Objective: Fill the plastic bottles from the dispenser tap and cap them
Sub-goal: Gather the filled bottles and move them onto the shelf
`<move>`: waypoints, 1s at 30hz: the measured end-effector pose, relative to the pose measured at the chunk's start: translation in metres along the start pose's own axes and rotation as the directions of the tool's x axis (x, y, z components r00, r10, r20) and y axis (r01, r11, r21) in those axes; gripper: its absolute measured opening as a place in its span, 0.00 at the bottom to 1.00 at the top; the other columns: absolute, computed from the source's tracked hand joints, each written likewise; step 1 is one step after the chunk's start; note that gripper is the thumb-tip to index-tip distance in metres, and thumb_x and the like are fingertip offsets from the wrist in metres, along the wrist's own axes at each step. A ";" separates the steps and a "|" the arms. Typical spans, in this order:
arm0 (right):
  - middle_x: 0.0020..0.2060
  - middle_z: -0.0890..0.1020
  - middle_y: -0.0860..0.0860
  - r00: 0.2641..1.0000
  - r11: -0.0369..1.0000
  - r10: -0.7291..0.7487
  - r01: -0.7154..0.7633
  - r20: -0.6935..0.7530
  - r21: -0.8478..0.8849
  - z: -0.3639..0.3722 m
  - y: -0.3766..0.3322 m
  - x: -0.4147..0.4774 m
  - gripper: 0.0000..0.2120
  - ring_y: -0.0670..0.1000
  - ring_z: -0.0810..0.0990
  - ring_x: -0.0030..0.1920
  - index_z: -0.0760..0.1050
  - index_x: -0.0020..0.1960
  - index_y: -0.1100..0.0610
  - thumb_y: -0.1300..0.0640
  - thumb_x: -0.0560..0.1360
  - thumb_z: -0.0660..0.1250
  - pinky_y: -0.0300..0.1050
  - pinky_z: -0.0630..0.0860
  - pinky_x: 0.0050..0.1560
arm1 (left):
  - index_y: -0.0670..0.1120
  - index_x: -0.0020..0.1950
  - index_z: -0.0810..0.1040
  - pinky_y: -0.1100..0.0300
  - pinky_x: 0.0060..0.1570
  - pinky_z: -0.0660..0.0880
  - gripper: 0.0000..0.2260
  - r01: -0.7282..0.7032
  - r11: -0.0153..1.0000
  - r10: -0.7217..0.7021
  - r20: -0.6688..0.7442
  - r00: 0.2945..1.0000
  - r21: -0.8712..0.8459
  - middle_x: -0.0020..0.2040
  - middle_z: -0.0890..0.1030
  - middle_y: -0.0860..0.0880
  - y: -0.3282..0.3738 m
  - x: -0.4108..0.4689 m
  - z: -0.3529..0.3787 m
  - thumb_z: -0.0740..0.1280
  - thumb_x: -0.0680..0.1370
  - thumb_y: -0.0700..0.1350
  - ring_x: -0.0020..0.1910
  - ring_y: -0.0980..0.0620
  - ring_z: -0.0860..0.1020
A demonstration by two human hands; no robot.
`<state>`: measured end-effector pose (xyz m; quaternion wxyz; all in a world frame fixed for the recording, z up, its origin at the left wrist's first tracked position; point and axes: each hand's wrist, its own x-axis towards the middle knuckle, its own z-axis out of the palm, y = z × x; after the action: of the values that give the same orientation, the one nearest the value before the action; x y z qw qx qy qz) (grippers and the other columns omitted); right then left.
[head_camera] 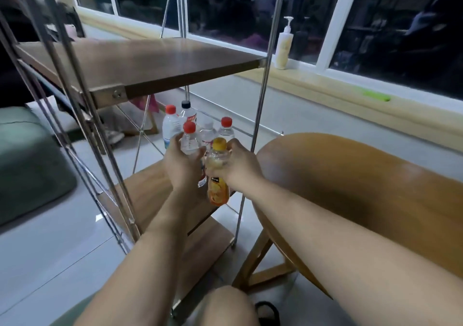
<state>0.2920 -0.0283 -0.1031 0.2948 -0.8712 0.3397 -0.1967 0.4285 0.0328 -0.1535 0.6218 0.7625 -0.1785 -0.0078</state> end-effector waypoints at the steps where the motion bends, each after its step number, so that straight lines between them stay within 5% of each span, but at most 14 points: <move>1: 0.55 0.83 0.49 1.000 1.000 0.009 -0.009 0.006 0.018 0.005 0.003 0.010 0.32 0.54 0.82 0.52 0.71 0.62 0.52 0.43 0.68 0.85 0.45 0.73 0.43 | 0.56 0.68 0.78 0.54 0.54 0.77 0.22 0.017 1.000 -0.017 -0.012 1.000 -0.013 0.58 0.85 0.55 -0.003 0.008 0.006 0.80 0.76 0.48 0.57 0.52 0.82; 7: 0.58 0.81 0.54 0.999 0.996 0.037 -0.035 -0.015 0.083 0.037 0.015 0.051 0.26 0.57 0.81 0.56 0.71 0.61 0.52 0.50 0.72 0.83 0.45 0.71 0.50 | 0.56 0.71 0.78 0.55 0.59 0.76 0.27 0.005 0.999 -0.002 -0.082 0.997 0.038 0.61 0.86 0.51 -0.019 0.042 0.027 0.81 0.73 0.50 0.62 0.49 0.82; 15: 0.56 0.77 0.56 0.990 1.000 -0.026 0.023 -0.135 -0.019 0.070 0.017 0.073 0.19 0.61 0.81 0.56 0.76 0.65 0.56 0.53 0.77 0.76 0.55 0.81 0.55 | 0.55 0.75 0.77 0.53 0.68 0.75 0.28 -0.023 1.000 0.021 -0.092 0.996 -0.013 0.67 0.84 0.51 -0.031 0.061 0.041 0.79 0.76 0.49 0.67 0.50 0.80; 24: 0.66 0.75 0.60 0.967 0.930 -0.181 0.109 -0.180 -0.350 0.079 0.018 0.073 0.40 0.63 0.83 0.59 0.61 0.79 0.55 0.53 0.76 0.81 0.58 0.82 0.54 | 0.57 0.79 0.74 0.51 0.74 0.74 0.31 0.014 0.997 -0.021 -0.085 0.996 -0.078 0.73 0.80 0.55 -0.039 0.056 0.036 0.77 0.77 0.56 0.71 0.55 0.76; 30: 0.63 0.76 0.59 0.979 0.944 -0.136 0.082 -0.150 -0.320 0.072 0.026 0.062 0.38 0.64 0.85 0.58 0.61 0.77 0.53 0.49 0.77 0.80 0.54 0.82 0.51 | 0.54 0.79 0.73 0.54 0.71 0.74 0.28 0.016 0.996 -0.021 -0.051 0.998 -0.086 0.72 0.77 0.52 -0.040 0.041 0.027 0.75 0.80 0.55 0.69 0.54 0.76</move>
<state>0.3615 -0.0599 -0.1649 0.1119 -0.9044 0.3416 -0.2300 0.4713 0.0026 -0.1889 0.6581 0.7369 -0.1546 -0.0013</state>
